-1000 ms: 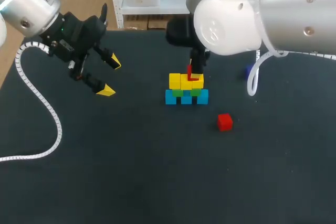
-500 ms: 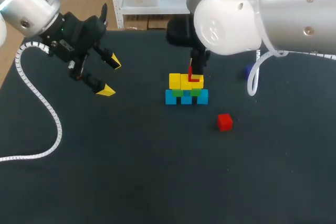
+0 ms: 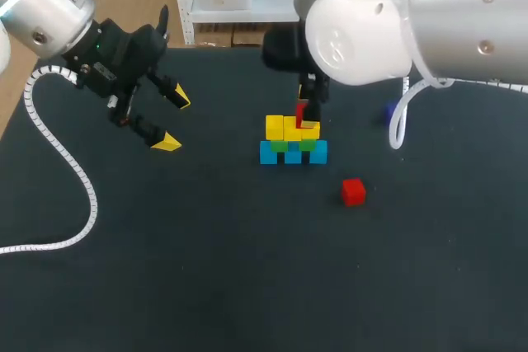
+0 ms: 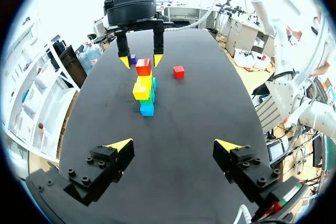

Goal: Place the blue cubes, place green cubes on the blue cubes, place the yellow cubes on the green cubes, then place the red cubes on the yellow cubes, and place purple cube on the red cubes.

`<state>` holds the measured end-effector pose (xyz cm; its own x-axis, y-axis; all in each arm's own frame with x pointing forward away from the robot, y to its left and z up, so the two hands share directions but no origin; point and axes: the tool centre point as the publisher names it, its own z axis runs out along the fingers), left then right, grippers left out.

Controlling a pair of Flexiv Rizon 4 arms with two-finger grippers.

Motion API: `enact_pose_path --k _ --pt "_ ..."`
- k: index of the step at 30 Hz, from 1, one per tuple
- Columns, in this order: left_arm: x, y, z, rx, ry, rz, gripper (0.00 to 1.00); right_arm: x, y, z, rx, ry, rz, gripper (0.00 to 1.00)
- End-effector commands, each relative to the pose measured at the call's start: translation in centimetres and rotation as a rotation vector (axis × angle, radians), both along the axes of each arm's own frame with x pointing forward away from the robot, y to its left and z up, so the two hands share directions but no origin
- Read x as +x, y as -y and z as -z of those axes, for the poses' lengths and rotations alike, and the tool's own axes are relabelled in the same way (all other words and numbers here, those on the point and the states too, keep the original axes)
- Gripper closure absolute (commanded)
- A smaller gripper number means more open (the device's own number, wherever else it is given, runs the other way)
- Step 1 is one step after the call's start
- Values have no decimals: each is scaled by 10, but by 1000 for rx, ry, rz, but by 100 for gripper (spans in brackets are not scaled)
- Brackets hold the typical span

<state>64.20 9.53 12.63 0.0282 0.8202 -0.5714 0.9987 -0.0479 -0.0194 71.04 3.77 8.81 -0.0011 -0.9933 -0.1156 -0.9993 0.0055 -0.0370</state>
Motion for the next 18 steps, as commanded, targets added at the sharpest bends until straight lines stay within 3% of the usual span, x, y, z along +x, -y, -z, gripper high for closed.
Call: enact_pose_path --k 1,9,18 --pt "0 -1 0 -1 1 2 0 -2 6 -6 6 13 7 0" --pt "0 -1 0 -1 1 2 0 -12 38 -21 31 55 56 0" --pt "0 -1 0 -1 1 2 0 -36 96 -20 172 81 11 0"
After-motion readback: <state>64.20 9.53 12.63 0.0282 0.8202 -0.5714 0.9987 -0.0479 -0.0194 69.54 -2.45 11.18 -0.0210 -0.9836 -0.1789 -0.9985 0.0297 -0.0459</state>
